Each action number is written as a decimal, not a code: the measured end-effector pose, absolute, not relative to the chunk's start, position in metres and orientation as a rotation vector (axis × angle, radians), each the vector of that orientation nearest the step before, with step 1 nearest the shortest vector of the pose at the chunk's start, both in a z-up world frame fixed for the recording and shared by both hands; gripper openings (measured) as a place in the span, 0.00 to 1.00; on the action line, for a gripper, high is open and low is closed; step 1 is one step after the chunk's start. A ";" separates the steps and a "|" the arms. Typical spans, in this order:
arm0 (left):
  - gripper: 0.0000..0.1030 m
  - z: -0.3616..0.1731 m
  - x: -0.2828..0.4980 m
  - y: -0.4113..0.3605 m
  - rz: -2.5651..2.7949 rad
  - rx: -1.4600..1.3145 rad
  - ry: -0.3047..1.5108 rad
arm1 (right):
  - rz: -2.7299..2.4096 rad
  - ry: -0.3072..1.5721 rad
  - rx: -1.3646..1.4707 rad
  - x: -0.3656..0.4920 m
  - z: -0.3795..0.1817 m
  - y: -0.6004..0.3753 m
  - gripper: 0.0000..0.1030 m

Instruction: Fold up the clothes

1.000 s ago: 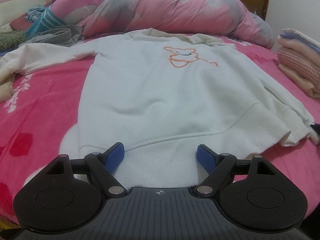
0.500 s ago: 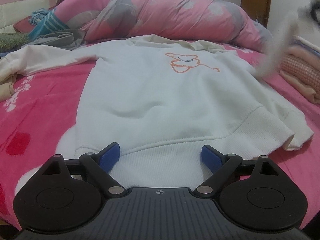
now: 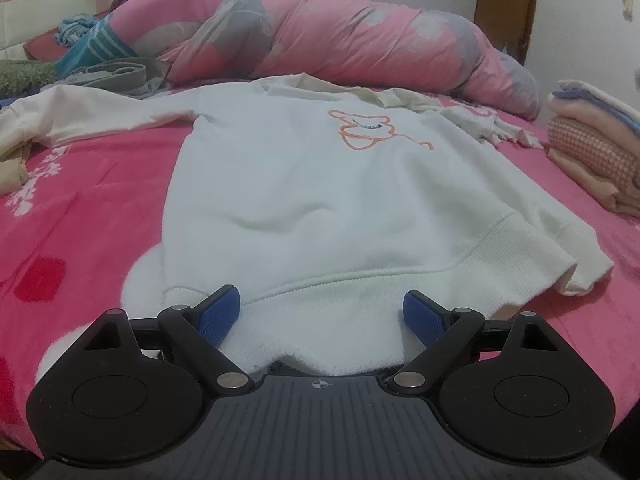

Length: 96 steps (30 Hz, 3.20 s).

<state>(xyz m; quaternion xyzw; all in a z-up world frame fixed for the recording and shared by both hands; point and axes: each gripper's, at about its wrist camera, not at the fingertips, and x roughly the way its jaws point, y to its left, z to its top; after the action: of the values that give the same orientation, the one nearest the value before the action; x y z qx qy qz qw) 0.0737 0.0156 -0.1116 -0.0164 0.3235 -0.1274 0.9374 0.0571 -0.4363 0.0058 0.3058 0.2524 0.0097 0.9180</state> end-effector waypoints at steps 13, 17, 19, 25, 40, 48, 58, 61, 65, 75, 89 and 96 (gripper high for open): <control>0.87 -0.104 0.056 0.039 -0.220 -0.080 0.659 | 0.106 0.889 0.756 0.045 -0.113 -0.383 0.35; 0.87 -0.104 0.052 0.064 -0.195 -0.194 0.665 | 0.093 0.868 0.814 0.042 -0.110 -0.400 0.34; 0.84 -0.103 0.050 0.076 -0.183 -0.252 0.668 | 0.089 0.861 0.844 0.042 -0.115 -0.406 0.35; 0.61 -0.104 0.052 0.095 -0.147 -0.358 0.674 | 0.124 0.870 0.847 0.059 -0.123 -0.399 0.36; 0.00 -0.033 0.037 0.143 -0.168 -0.591 0.583 | 0.194 0.635 0.783 0.018 -0.042 -0.425 0.02; 0.00 -0.098 0.035 0.149 -0.121 -0.635 0.842 | 0.051 0.793 0.915 -0.005 -0.103 -0.451 0.02; 0.01 -0.092 0.039 0.135 -0.133 -0.508 0.806 | 0.008 0.805 0.859 -0.004 -0.109 -0.449 0.03; 0.07 -0.097 0.035 0.135 -0.128 -0.477 0.813 | -0.011 0.823 0.870 -0.006 -0.118 -0.451 0.09; 0.31 -0.092 0.031 0.145 -0.136 -0.492 0.789 | -0.014 0.770 0.837 -0.013 -0.109 -0.453 0.34; 0.02 -0.093 0.037 0.138 -0.160 -0.502 0.799 | 0.119 0.862 0.676 0.026 -0.110 -0.427 0.07; 0.01 0.012 0.114 0.190 -0.381 -0.948 0.745 | 0.281 0.713 0.948 0.082 0.011 -0.457 0.04; 0.00 0.011 0.090 0.183 -0.398 -0.882 0.756 | 0.261 0.715 0.944 0.058 -0.001 -0.460 0.03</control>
<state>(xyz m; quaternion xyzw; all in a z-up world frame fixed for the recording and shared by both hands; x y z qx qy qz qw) 0.0901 0.1835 0.0107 -0.4139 0.3545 -0.1866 0.8174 0.0584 -0.4601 -0.0006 0.4435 0.3358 0.1228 0.8219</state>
